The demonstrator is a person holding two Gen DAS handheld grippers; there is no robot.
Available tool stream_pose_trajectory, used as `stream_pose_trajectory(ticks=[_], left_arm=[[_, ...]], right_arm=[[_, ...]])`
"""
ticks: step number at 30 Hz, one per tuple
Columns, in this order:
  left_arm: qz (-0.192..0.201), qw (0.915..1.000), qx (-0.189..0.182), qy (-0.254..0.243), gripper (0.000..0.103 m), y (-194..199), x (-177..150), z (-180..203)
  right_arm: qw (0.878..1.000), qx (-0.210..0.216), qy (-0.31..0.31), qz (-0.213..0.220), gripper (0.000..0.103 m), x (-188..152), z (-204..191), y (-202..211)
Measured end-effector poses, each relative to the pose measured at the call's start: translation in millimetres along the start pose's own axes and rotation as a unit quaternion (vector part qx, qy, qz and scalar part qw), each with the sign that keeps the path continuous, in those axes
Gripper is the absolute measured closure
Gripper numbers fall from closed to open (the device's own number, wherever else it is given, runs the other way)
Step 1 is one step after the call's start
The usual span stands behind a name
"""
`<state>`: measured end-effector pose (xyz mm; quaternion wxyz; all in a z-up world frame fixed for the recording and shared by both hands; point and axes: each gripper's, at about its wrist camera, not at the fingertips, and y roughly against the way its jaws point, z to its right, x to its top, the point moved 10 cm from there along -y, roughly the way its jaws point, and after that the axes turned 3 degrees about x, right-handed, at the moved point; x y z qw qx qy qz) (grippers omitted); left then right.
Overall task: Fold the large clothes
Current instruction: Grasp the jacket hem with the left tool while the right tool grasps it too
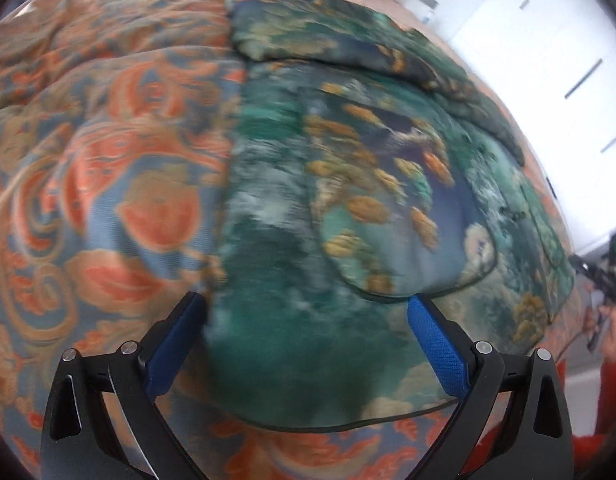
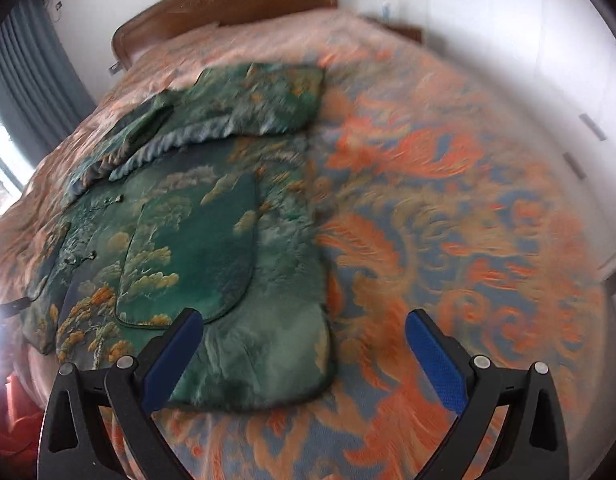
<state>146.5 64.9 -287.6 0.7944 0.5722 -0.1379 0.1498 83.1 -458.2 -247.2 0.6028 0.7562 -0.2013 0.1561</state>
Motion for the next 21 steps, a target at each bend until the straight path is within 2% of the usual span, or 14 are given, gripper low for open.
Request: stream_pose_trajectory(ticks=[3, 6, 7, 8, 9, 11, 13, 14, 16, 21], left_arm=[[-0.01, 0.9999, 0.004, -0.001, 0.008, -4.3, -3.4, 4.5], [-0.018, 0.9998, 0.006, -0.001, 0.024, -5.8, -8.2, 9.5], [-0.019, 0.9998, 0.007, -0.002, 0.031, -6.5, -8.9, 11.4], [-0.019, 0.9998, 0.009, -0.004, 0.044, -6.0, -9.2, 13.5], [-0.02, 0.9997, 0.014, -0.008, 0.05, -5.0, -9.2, 15.2], [-0.019, 0.9995, 0.023, -0.008, 0.069, -1.6, -7.7, 14.3], [-0.016, 0.9997, 0.021, -0.003, 0.077, 2.5, -6.2, 13.4], [-0.012, 0.9998, 0.018, 0.003, 0.082, 5.7, -5.6, 13.4], [-0.006, 0.9999, 0.011, 0.009, 0.085, 12.8, -4.2, 10.5], [0.013, 0.9998, -0.003, 0.011, 0.089, 36.9, -5.3, 10.6]], right_arm=[[0.999, 0.022, 0.007, -0.038, 0.0, -3.0, -9.5, -25.9], [0.997, 0.047, -0.007, -0.064, 0.004, -9.0, -21.1, -42.7], [0.996, 0.055, -0.008, -0.068, 0.014, -11.2, -25.8, -44.2], [0.996, 0.059, -0.001, -0.073, 0.019, -13.4, -32.1, -46.0], [0.995, 0.056, 0.006, -0.078, 0.025, -14.8, -35.4, -47.7], [0.995, 0.048, 0.023, -0.08, 0.043, -16.2, -41.9, -47.6], [0.995, 0.054, 0.028, -0.078, 0.065, -15.8, -46.9, -44.7], [0.995, 0.051, 0.031, -0.075, 0.07, -14.7, -49.4, -41.9], [0.996, 0.046, 0.038, -0.07, 0.079, -11.8, -53.3, -36.4], [0.996, 0.03, 0.053, -0.059, 0.084, -4.7, -64.8, -22.9]])
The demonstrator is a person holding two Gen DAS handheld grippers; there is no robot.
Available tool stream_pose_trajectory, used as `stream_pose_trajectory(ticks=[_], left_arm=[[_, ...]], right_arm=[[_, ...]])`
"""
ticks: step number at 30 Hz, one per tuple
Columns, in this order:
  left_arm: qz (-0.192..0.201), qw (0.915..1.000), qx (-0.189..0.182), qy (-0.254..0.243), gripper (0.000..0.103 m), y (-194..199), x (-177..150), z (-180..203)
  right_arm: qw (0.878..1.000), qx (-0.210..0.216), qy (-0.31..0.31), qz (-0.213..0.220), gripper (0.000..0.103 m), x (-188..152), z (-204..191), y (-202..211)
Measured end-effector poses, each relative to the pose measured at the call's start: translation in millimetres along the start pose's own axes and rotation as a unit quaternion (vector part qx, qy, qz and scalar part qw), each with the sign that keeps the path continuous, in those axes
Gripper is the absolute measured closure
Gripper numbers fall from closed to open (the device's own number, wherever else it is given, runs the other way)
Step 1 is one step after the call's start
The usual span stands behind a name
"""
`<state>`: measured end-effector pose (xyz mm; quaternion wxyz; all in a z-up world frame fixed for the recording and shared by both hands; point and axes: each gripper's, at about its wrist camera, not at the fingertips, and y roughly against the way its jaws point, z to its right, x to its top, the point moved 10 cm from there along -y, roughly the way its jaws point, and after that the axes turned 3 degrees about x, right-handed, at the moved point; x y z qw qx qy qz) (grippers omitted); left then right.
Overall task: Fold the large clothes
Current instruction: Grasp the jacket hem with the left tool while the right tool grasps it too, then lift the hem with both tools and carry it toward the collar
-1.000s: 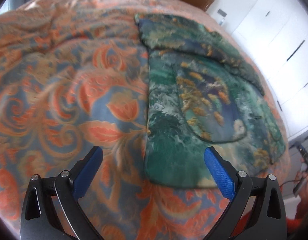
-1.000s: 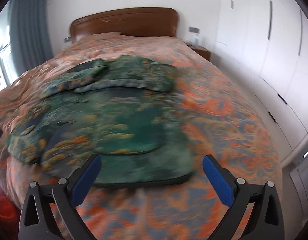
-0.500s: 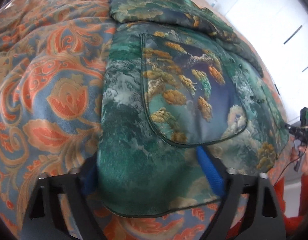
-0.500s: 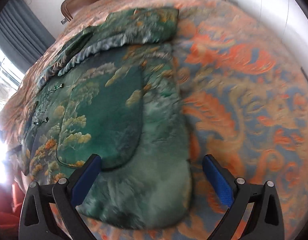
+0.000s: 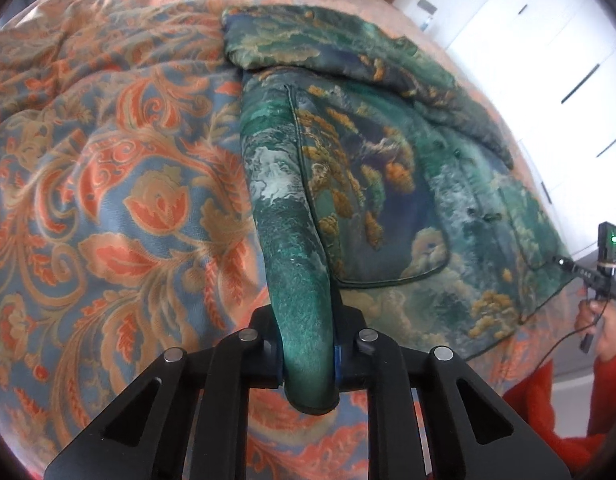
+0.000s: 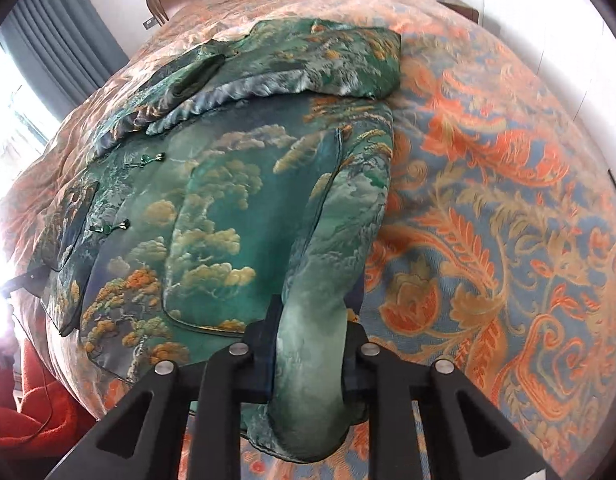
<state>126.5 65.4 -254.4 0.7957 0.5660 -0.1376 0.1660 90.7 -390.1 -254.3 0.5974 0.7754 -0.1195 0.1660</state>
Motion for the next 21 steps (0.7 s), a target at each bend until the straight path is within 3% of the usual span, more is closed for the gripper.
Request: stream_pose_trajectory(ticks=[8, 21], left_arm=[[0.01, 0.9997, 0.001, -0.024, 0.091, 20.0, -9.5, 11.5], [-0.006, 0.9992, 0.013, -0.037, 0.091, 13.6, -24.2, 6.2]], right_arm=[[1.0, 0.009, 0.006, 0.011, 0.086, 2.4, -7.3, 17.1], [1.0, 0.027, 0.008, 0.005, 0.086, -20.6, -6.9, 31.1]])
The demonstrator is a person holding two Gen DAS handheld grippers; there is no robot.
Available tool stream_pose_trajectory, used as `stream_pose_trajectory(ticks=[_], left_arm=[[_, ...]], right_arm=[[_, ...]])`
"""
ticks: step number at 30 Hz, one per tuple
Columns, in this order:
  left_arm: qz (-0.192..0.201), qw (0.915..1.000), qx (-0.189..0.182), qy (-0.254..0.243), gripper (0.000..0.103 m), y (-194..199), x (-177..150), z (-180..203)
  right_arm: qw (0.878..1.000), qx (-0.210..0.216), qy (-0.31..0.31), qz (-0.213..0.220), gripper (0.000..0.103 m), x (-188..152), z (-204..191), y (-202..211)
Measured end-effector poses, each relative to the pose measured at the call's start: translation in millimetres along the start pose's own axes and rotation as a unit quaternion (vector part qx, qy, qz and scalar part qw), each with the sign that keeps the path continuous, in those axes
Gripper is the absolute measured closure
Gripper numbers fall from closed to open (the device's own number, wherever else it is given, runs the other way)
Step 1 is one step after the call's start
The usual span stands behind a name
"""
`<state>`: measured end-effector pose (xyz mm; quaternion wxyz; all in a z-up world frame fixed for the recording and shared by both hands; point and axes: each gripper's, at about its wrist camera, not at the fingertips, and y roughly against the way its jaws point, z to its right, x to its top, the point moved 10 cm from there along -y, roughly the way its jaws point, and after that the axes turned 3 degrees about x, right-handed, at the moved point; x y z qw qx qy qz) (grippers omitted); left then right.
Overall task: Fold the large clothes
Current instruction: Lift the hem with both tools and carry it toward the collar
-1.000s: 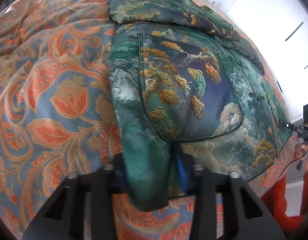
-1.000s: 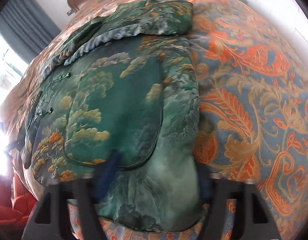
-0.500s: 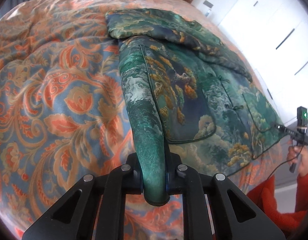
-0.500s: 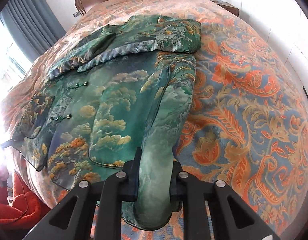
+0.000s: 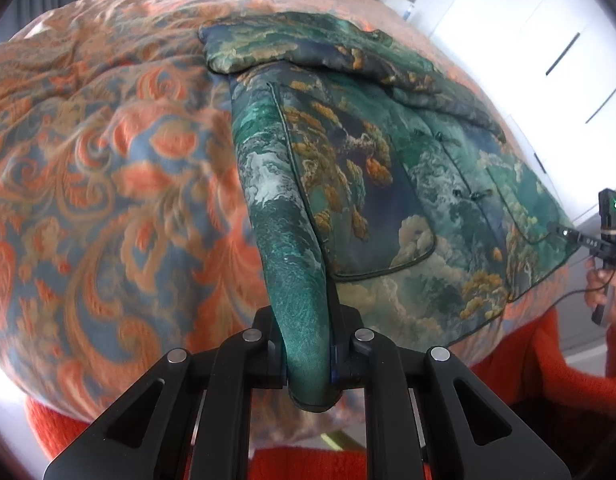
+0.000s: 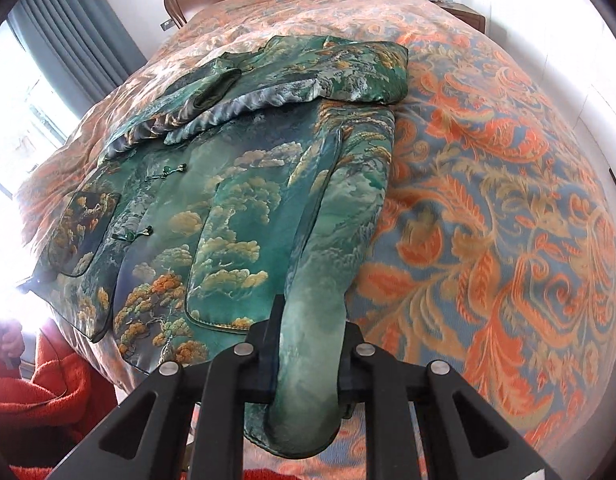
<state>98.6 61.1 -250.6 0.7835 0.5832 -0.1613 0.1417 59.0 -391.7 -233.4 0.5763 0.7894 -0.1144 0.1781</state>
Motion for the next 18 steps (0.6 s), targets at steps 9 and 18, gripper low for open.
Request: stream_pose_trajectory(ticks=[9, 18], left_arm=[[-0.024, 0.9997, -0.002, -0.009, 0.091, -7.4, -3.0, -0.2], [-0.059, 0.9982, -0.014, -0.003, 0.091, -20.6, -18.1, -7.8]], right_arm=[[1.0, 0.013, -0.018, -0.01, 0.086, -11.5, 5.8, 2.4], [0.999, 0.021, -0.028, -0.037, 0.086, -13.8, 12.7, -0.1]])
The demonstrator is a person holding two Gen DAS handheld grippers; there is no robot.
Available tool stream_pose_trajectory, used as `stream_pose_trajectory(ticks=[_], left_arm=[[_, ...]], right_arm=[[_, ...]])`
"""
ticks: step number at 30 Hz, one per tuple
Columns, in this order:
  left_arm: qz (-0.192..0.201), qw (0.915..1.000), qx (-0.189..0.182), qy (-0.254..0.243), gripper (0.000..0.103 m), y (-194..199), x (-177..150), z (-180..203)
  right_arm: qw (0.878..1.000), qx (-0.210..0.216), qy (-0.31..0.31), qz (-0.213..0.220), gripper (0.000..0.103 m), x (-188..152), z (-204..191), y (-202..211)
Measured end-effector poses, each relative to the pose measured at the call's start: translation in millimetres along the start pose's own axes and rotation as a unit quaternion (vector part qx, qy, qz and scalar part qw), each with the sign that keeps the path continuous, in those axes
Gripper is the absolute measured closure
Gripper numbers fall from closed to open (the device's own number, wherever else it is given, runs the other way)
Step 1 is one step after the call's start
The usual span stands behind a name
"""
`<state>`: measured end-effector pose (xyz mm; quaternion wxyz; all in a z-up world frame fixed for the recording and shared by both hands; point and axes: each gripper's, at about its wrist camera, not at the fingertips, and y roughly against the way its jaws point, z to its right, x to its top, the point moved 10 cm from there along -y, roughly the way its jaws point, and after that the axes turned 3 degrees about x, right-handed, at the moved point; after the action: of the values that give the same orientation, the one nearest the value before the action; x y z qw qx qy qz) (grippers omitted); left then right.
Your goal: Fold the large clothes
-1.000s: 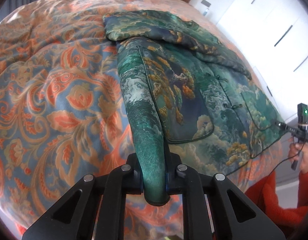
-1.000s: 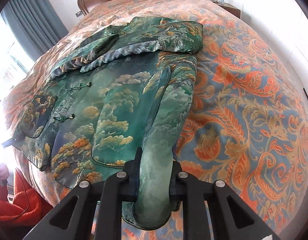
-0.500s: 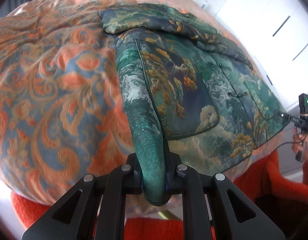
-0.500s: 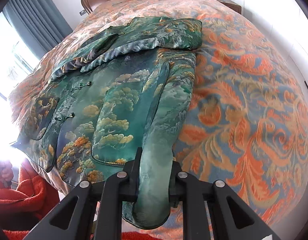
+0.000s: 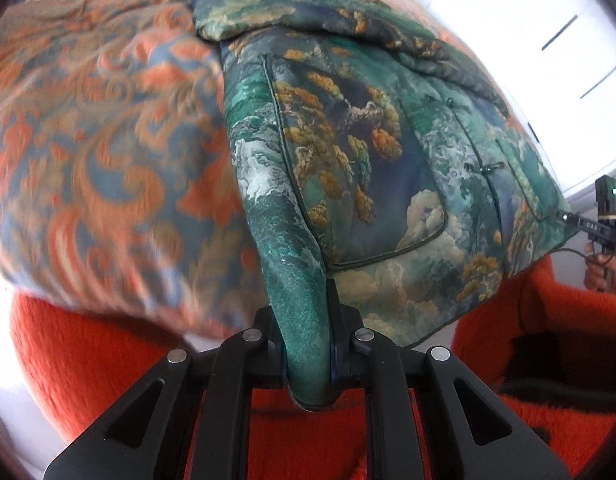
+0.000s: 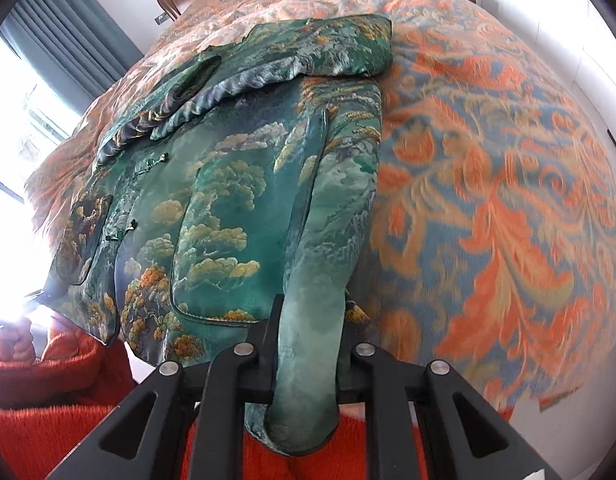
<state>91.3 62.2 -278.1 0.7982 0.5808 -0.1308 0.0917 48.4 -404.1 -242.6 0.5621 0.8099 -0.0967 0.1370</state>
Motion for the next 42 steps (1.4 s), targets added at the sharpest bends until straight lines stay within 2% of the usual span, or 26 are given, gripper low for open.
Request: stream_pose_trajectory(ticks=[3, 7, 12, 17, 25, 28, 30, 31, 34, 36, 38, 40, 42], left_arm=[[-0.002, 1.0, -0.004, 0.005, 0.091, -3.8, 7.0, -0.7], [-0.006, 0.9999, -0.006, 0.009, 0.091, -8.9, 24.0, -2.6], [0.0, 1.0, -0.003, 0.003, 0.091, -11.1, 37.4, -0.5], [0.002, 1.0, -0.001, -0.005, 0.091, -9.6, 34.4, -0.6], [0.001, 0.999, 0.01, -0.043, 0.092, -11.4, 41.3, 5.4], [0.003, 0.9993, -0.001, -0.036, 0.092, -5.1, 37.6, 3.8], [0.019, 0.9992, -0.022, -0.026, 0.092, 9.1, 44.4, 8.4], [0.028, 0.9988, -0.034, -0.023, 0.092, 15.6, 35.7, 13.7], [0.063, 0.9949, -0.078, -0.014, 0.092, 44.2, 69.8, 17.8], [0.09, 0.9909, -0.099, -0.015, 0.092, 64.0, 104.3, 23.1], [0.112, 0.9879, -0.106, -0.015, 0.092, 79.1, 138.4, 25.6], [0.134, 0.9863, -0.094, -0.018, 0.092, 88.5, 179.0, 27.5], [0.145, 0.9853, -0.089, -0.01, 0.092, 95.2, 205.7, 26.2]], right_arm=[[1.0, 0.003, -0.002, -0.008, 0.086, 0.5, 6.0, -2.2], [1.0, 0.0, -0.006, -0.007, 0.086, 24.4, 10.4, -13.8], [0.999, -0.02, 0.022, -0.014, 0.086, 47.1, 8.8, -22.9], [1.0, -0.015, 0.014, -0.011, 0.086, 63.7, 14.1, -24.9], [0.999, -0.013, 0.028, -0.015, 0.087, 64.3, 12.9, -17.4], [1.0, -0.006, 0.02, -0.021, 0.088, 56.9, 12.3, -13.2], [1.0, 0.008, 0.002, -0.019, 0.088, 60.2, 12.3, -10.8], [1.0, 0.018, -0.008, -0.015, 0.089, 62.1, 12.9, -7.1], [0.998, 0.057, -0.038, -0.001, 0.09, 82.2, 12.3, 5.6], [0.996, 0.082, -0.041, 0.016, 0.09, 112.5, 8.4, 16.6], [0.994, 0.101, -0.036, 0.036, 0.09, 149.6, 1.4, 24.9], [0.991, 0.115, -0.027, 0.055, 0.09, 184.6, -5.7, 33.1], [0.99, 0.117, -0.016, 0.079, 0.09, 225.7, -11.0, 38.4]])
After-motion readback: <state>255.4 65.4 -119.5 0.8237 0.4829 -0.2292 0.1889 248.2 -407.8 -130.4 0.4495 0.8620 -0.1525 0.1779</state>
